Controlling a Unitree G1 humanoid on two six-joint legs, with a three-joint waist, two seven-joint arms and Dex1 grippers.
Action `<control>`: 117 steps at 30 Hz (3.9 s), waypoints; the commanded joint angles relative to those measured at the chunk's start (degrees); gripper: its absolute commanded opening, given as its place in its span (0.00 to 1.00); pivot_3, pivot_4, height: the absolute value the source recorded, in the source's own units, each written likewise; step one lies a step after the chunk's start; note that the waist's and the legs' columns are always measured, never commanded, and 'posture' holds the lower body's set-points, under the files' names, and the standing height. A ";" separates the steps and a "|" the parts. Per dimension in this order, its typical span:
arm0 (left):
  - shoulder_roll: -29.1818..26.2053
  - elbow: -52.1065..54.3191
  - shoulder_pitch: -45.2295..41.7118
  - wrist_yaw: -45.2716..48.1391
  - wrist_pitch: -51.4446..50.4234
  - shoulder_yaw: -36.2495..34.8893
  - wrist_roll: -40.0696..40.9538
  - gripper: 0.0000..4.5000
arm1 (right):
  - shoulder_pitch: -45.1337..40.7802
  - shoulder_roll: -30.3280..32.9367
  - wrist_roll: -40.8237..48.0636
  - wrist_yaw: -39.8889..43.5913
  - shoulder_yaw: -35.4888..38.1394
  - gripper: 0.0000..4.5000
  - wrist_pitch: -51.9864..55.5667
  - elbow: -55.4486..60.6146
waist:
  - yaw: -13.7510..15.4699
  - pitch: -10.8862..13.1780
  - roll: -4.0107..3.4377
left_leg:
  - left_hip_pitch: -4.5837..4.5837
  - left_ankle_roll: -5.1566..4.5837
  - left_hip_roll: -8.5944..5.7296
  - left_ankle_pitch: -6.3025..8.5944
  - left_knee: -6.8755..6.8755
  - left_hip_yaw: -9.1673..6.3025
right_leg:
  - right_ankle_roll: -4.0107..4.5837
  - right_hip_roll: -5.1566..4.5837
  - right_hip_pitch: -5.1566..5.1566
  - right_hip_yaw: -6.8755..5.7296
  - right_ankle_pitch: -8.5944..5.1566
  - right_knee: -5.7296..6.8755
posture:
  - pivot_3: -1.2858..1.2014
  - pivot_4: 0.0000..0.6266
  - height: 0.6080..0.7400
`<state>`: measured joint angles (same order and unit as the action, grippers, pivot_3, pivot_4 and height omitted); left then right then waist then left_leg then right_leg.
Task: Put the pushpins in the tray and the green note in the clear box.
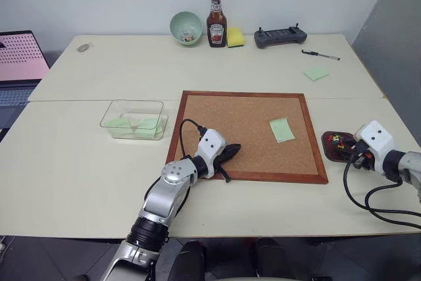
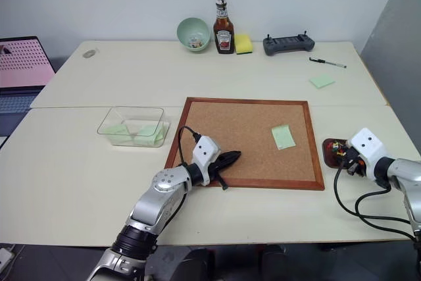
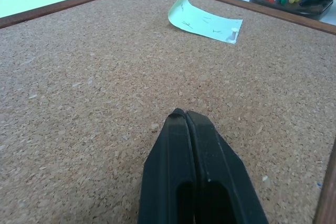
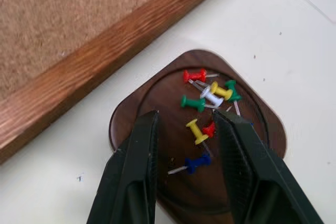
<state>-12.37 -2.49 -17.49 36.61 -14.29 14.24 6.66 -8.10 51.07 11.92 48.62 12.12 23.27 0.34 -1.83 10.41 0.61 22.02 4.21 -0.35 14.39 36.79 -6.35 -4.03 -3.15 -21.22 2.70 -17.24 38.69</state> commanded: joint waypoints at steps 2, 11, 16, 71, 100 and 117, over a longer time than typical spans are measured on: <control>-0.14 -0.59 1.19 -0.09 -0.33 0.30 -0.29 0.00 | -2.42 -0.64 7.66 2.32 2.52 0.45 5.25 8.05 | -0.03 0.00 0.00 | -0.01 0.00 0.01 0.00 0.00 0.00 | 0.00 0.01 0.01 -0.01 0.00 0.00 | 0.52 0.24 1.00; -0.12 -0.43 1.09 -0.33 -0.58 0.14 -0.33 0.00 | -6.67 -8.54 7.01 -1.53 -8.01 0.59 8.33 13.57 | -0.03 0.01 0.02 | -0.01 0.00 0.01 0.00 -0.01 -0.05 | 0.00 0.01 0.01 -0.04 0.00 -0.01 | 0.52 0.24 1.00; -0.29 -0.01 1.22 -0.41 -0.81 0.07 -0.29 0.00 | -8.70 -12.94 3.78 -3.13 -13.15 0.59 4.95 9.73 | 0.02 0.02 0.04 | 0.00 0.00 0.00 0.00 0.00 -0.05 | 0.00 0.00 0.00 -0.04 0.00 -0.02 | 0.52 0.24 1.00; 3.02 5.84 -0.97 -2.38 -9.98 -5.86 8.66 0.24 | -13.11 -15.19 0.80 -1.67 -14.71 0.00 -2.16 9.22 | -0.07 0.04 0.07 | 0.02 0.00 0.01 0.00 -0.07 -0.05 | 0.00 0.01 -0.09 -0.03 0.00 -0.01 | 0.52 0.24 1.00; 18.74 -8.41 -18.96 -9.69 -30.57 -16.86 26.70 0.62 | -13.74 -14.52 -1.98 0.11 -17.24 0.00 -5.01 13.22 | 0.06 0.19 0.32 | 0.26 0.02 -0.02 -0.01 -0.02 -0.11 | 0.00 0.01 -0.19 -0.13 0.00 -0.09 | 0.52 0.24 1.00; 21.58 -14.83 -23.28 -7.78 -31.35 -18.61 29.57 0.39 | -13.09 -13.82 -2.43 0.05 -17.23 0.00 -4.86 14.87 | 0.06 0.20 0.33 | 0.36 0.04 -0.02 -0.02 0.00 -0.13 | 0.00 0.00 -0.24 -0.16 0.00 -0.11 | 0.52 0.24 1.00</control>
<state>7.38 -18.30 -39.45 27.47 -44.87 -5.11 34.76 -20.94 36.49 9.58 48.60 -5.75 19.12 13.10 -1.77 10.61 0.94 22.38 4.25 -0.37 14.37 36.79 -6.48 -4.03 -3.15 -21.46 2.55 -17.24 38.58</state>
